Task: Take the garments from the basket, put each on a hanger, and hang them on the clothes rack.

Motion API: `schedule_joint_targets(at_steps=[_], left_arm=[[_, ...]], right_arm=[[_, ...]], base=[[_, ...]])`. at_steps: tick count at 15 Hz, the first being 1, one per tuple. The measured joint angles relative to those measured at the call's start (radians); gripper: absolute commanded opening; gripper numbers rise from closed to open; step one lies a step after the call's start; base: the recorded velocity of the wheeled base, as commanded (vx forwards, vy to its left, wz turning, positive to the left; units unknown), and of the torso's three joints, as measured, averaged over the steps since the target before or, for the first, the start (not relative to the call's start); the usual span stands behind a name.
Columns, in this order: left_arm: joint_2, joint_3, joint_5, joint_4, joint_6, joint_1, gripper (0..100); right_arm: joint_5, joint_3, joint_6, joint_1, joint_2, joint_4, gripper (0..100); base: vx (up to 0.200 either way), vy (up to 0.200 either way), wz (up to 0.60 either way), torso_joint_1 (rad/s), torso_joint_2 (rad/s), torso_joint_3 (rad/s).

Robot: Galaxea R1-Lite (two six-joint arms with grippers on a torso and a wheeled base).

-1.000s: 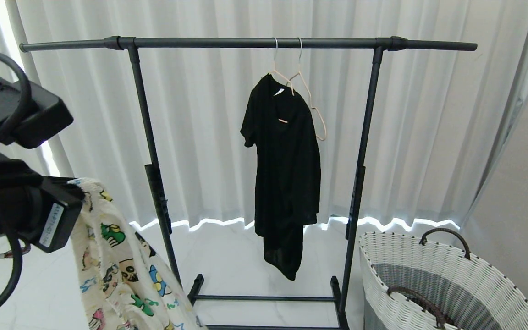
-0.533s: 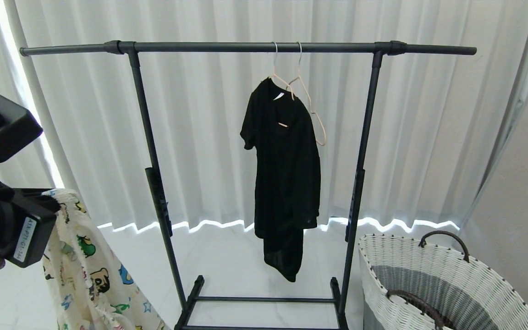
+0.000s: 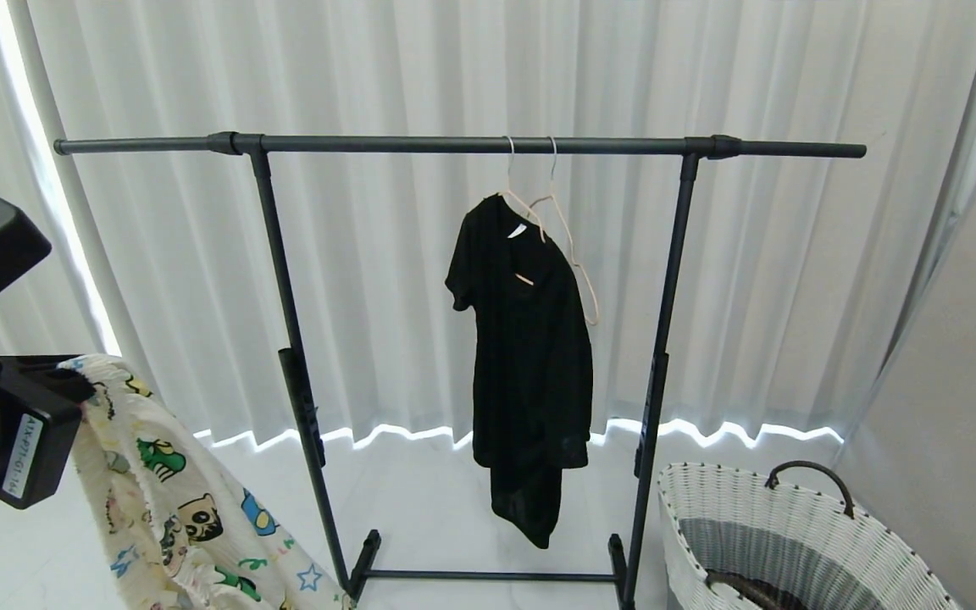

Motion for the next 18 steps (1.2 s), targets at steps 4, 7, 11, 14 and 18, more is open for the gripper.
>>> schedule_joint_targets(at_steps=[4,7,11,14,18], left_arm=[[-0.004,-0.003,0.000,0.000,0.003,0.000,0],[-0.004,-0.003,0.000,0.000,0.003,0.000,0],[-0.004,-0.003,0.000,0.000,0.004,0.000,0],[-0.003,-0.001,0.002,0.001,0.003,0.000,0],[0.001,-0.008,0.008,-0.001,0.004,0.000,0]], right_arm=[[0.001,-0.002,-0.001,0.000,0.006,-0.024,100],[0.001,0.000,-0.002,0.000,0.008,-0.025,100],[0.001,0.010,-0.007,0.000,0.008,-0.048,100],[0.001,0.030,-0.008,0.000,0.012,-0.087,100],[0.003,0.036,-0.013,0.000,0.017,-0.098,100]], base=[[0.000,0.000,0.00,0.203,-0.48,-0.277],[0.000,0.000,0.00,0.224,-0.50,-0.284],[0.000,0.000,0.00,0.188,-0.40,-0.222],[0.000,0.000,0.00,0.034,-0.07,-0.034],[0.000,0.100,0.00,0.001,0.00,0.000]])
